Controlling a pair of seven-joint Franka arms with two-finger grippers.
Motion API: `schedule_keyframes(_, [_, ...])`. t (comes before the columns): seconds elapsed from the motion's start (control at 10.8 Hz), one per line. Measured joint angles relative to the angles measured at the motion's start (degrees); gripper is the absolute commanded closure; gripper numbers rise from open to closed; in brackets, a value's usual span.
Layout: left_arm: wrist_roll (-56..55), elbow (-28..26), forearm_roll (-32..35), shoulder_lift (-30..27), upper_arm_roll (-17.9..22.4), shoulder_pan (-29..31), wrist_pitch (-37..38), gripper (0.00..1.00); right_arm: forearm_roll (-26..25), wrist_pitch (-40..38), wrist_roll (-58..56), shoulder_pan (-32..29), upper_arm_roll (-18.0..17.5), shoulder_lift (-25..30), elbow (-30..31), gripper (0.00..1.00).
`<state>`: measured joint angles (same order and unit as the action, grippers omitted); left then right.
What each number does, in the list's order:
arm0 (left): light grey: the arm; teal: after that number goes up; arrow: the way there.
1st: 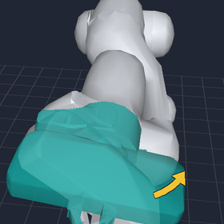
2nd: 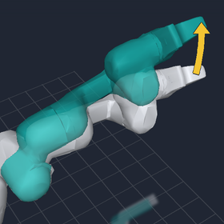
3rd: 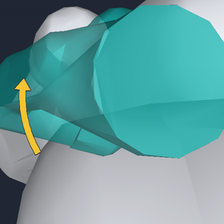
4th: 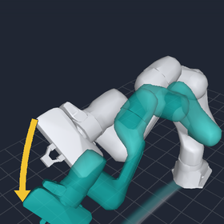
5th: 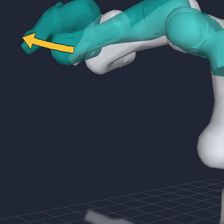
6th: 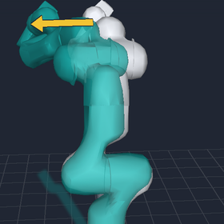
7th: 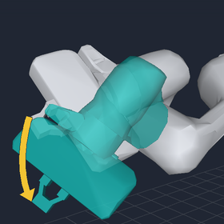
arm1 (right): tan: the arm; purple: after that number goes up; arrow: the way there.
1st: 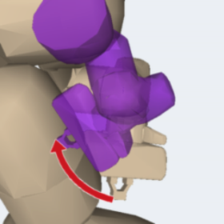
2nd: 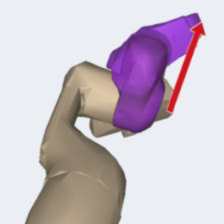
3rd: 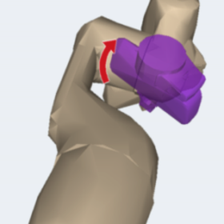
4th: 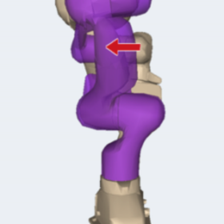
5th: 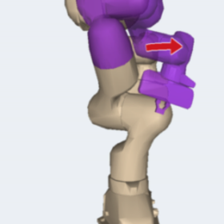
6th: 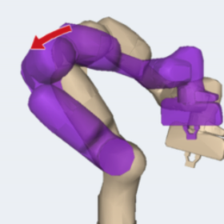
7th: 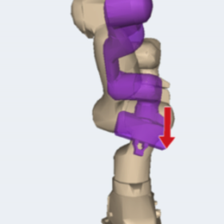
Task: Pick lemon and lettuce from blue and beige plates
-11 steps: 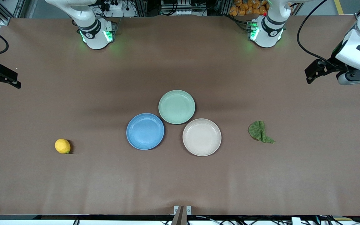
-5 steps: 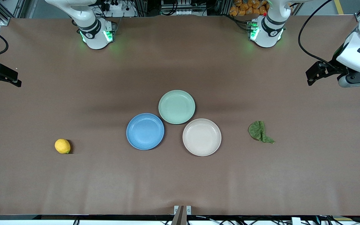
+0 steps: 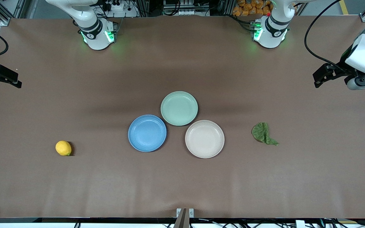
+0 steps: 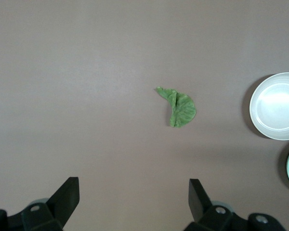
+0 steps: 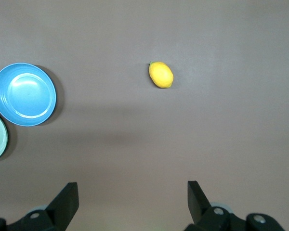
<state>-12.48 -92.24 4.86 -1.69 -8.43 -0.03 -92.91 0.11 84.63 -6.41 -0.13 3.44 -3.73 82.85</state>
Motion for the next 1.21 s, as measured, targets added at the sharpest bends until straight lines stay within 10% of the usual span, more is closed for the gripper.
schedule_keyframes(1.21, [0.2, 0.2, -2.6, 0.0, -0.1, 0.1, 0.0, 0.00, 0.0, 0.1, 0.0, 0.0, -0.2, 0.4, -1.1, 0.00])
